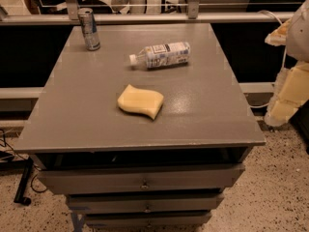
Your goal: Place blue plastic bottle upright
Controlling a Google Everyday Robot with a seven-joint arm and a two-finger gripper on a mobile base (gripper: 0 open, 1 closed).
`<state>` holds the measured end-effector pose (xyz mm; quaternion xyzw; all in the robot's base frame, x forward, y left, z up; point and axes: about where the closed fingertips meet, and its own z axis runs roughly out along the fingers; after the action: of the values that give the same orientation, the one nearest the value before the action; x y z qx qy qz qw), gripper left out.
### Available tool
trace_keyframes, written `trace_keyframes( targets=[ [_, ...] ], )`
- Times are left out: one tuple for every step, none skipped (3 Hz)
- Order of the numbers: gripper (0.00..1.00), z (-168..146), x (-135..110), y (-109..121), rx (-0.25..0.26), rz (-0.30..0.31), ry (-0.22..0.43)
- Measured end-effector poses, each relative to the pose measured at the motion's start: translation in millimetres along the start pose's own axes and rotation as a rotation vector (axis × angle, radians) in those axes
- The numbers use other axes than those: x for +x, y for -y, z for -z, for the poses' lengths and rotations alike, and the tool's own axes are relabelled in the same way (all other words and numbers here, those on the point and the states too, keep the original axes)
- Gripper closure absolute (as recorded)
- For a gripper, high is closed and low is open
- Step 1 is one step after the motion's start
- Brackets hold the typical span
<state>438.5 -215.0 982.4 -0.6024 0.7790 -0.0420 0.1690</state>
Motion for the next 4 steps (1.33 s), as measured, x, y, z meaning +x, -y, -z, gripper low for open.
trace_keyframes(
  targets=[
    [0.0, 0.0, 0.0, 0.0, 0.0, 0.0, 0.0],
    [0.0, 1.9, -18.0, 16.5, 0.057, 0.054, 0.001],
    [0.0, -14.6, -62.5, 58.3, 0.129, 0.146, 0.035],
    [0.0, -35.9, -104.0, 105.0, 0.184, 0.225, 0.083]
  ],
)
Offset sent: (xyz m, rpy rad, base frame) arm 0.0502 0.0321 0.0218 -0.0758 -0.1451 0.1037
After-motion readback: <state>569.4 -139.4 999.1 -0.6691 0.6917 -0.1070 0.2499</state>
